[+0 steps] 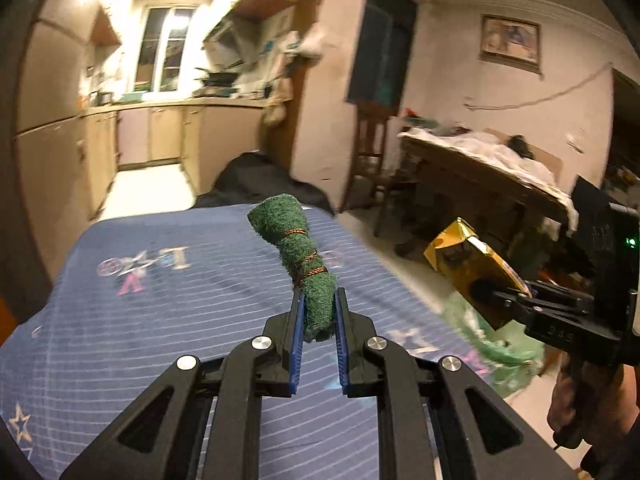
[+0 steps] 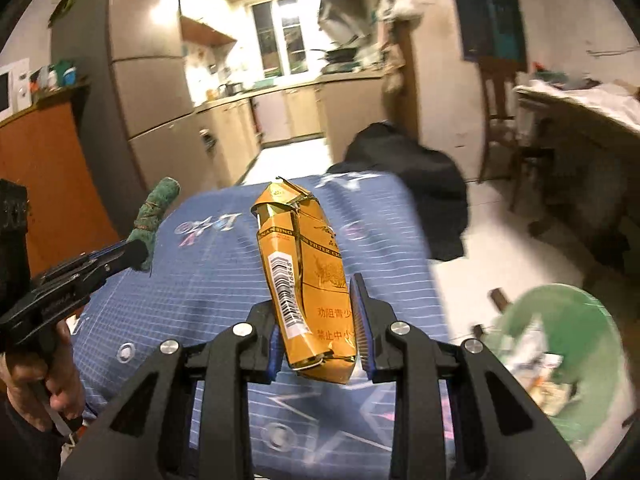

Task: Collect trash
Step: 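Carry the scrubber and gold wrapper over the green bin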

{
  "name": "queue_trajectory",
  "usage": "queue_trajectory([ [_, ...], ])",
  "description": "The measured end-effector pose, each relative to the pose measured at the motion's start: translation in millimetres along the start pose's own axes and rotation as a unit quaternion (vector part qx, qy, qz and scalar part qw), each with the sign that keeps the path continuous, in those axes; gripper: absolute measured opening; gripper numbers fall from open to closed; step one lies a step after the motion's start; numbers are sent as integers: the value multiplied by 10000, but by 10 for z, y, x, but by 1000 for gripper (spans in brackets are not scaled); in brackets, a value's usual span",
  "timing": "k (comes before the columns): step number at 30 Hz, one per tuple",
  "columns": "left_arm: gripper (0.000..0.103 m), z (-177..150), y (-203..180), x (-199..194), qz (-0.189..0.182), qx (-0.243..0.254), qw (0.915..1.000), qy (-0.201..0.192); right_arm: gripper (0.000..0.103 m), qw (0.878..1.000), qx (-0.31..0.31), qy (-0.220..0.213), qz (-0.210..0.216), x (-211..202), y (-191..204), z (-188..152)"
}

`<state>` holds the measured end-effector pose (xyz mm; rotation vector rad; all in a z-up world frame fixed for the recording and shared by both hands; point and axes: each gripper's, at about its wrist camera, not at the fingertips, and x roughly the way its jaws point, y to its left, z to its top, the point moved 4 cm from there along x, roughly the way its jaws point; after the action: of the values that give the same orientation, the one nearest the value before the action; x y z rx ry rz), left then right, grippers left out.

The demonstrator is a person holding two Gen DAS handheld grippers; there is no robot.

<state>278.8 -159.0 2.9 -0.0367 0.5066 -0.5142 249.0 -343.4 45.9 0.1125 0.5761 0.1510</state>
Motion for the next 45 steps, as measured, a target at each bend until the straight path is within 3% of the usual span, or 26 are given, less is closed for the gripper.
queue_trajectory([
  [6,15,149,-864,232,-465,274,9985,10,28,9985,187,-210,-461,-300,-444,-17],
  [21,15,296,-2382,954,-1260,882,9876,315,28,9869,582,-310,-1471,-789,-1586,-68],
  [33,15,197,-3338,1794,-2024,1250,9670,911,28,9752,1149,370,-1857,-667,-2443,-257],
  [45,15,-4,-3766,2534,-2106,1449,9549,1509,28,9624,1725,1116,-1775,-334,-2823,-482],
])
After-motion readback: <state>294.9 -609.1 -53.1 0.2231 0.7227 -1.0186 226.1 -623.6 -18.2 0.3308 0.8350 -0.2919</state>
